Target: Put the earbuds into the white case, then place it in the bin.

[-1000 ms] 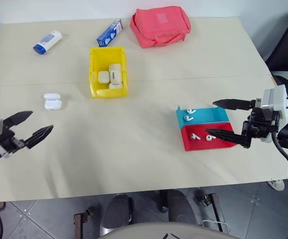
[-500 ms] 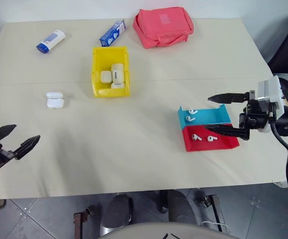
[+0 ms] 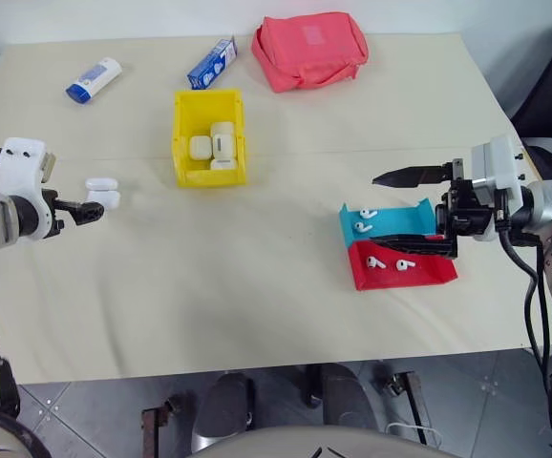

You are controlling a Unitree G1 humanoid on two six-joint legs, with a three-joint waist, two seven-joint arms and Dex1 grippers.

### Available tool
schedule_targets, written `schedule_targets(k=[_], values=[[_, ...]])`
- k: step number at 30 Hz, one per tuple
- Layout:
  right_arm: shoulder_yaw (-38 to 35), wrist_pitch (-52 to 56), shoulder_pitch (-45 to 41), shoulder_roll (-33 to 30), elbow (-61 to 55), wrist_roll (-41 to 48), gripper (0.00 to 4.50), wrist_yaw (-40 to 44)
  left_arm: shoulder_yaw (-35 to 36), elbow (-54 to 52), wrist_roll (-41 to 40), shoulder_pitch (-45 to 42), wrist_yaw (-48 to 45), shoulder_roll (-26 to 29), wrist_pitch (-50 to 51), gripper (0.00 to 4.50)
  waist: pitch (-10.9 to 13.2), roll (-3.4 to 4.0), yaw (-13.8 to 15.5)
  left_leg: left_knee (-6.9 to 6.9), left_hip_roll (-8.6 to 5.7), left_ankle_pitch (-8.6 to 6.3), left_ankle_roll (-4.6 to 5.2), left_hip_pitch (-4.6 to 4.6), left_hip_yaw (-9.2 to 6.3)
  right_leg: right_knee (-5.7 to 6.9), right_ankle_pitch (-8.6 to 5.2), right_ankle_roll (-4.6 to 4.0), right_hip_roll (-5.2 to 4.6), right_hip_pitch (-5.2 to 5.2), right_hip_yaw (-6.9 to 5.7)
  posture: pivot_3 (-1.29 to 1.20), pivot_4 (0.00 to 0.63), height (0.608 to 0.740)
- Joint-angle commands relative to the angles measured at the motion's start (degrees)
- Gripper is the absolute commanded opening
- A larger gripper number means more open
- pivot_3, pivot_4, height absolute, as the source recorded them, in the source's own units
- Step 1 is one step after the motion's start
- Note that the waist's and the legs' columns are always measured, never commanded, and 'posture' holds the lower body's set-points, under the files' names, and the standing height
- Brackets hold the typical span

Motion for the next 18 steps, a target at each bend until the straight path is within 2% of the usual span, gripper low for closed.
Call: schedule_targets(k=[1,8,18], values=[[-0.54,-0.93,1.04,0.19,-2.0,0.19,4.5,0.0,-5.72,10.93,5.1,-8.89,-0.09,-0.93,-0.05,4.48,-0.01,-0.04,0.05,0.0,-0.03,0.02,0.0,0.0,0.02,0.0,0.0,0.0,0.02,0.02,-0.02,0.0,0.15,0.74],[-0.89,-0.61,2.6,0.39,-3.64,0.3,4.5,-0.79,-12.62,26.75,9.81,-20.95,-4.77,-4.31,-2.06,4.48,0.03,-0.14,0.15,0.01,-0.16,0.11,-0.04,0.02,0.09,0.0,-0.01,0.01,0.07,0.05,-0.03,0.0,0.15,0.74],[-0.78,-0.74,3.7,0.53,-3.98,0.04,4.5,-1.6,-16.57,39.19,14.94,-27.58,-9.66,-7.65,-6.85,4.48,0.1,-0.27,0.14,0.01,-0.15,0.17,-0.1,0.05,0.13,0.0,-0.02,0.04,0.13,0.06,-0.01,0.0,0.15,0.74]])
